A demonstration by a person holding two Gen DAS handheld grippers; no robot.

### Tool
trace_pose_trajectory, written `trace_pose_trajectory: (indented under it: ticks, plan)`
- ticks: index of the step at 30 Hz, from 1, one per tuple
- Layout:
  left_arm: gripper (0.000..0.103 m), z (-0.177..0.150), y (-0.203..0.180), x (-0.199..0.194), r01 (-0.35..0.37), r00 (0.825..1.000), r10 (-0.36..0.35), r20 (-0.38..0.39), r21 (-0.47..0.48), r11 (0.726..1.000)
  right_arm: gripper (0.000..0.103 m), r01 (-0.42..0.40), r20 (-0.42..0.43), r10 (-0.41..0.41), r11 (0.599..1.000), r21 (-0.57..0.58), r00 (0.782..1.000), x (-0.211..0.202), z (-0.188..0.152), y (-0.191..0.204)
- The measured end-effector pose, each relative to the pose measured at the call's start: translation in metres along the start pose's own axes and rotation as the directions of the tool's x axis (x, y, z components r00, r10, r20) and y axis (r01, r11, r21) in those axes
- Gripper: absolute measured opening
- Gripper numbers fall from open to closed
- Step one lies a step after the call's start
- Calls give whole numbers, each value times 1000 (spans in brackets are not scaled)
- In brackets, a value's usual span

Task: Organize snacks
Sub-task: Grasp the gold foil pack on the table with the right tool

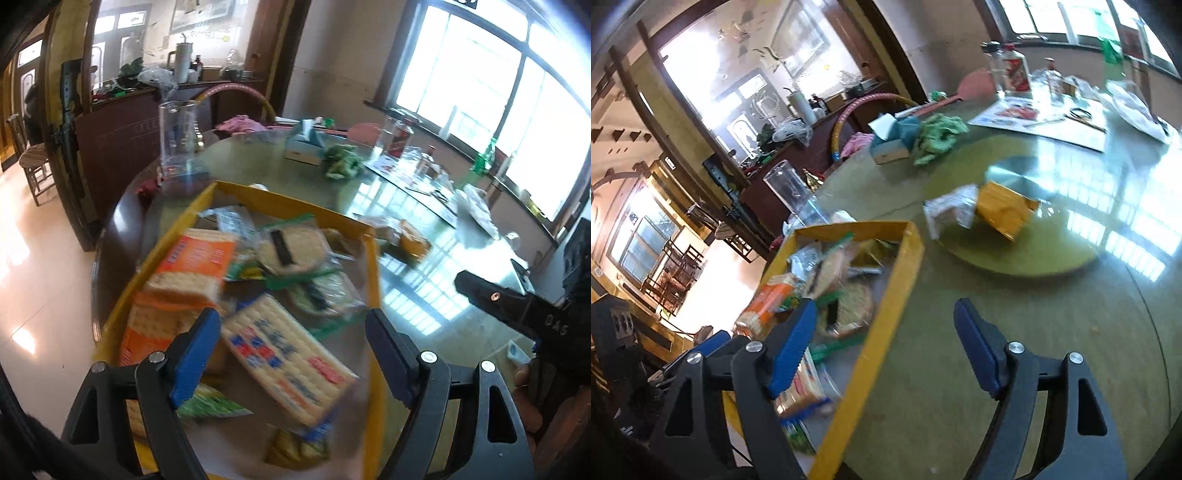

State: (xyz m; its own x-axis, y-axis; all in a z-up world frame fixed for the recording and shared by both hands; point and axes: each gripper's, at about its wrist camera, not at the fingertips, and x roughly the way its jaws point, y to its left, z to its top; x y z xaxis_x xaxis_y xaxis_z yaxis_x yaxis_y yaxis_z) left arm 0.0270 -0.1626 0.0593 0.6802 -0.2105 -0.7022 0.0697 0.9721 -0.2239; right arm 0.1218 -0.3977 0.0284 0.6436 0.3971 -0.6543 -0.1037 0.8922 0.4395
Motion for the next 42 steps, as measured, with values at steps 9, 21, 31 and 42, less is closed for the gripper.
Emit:
trace_pose_trajectory:
  ticks: [9, 21, 31, 42]
  plan:
    - [81, -16, -49, -14, 57, 998, -56, -17, 48, 997, 77, 44, 16, -45, 999, 23, 999, -48, -19, -33]
    - [81, -26, -77, -21, 71, 997, -69, -20, 96, 993, 77, 63, 49, -65, 997, 48, 997, -80, -20, -63]
    - [81, -25, -77, -10, 92, 995, -88, -47, 93, 991, 77, 63, 27, -63, 998, -15, 998, -65, -6, -63]
    - [81, -23, -75, 8, 153, 987, -148, -69, 71, 986, 77, 24, -90, -37, 990, -141, 995, -12, 25, -73]
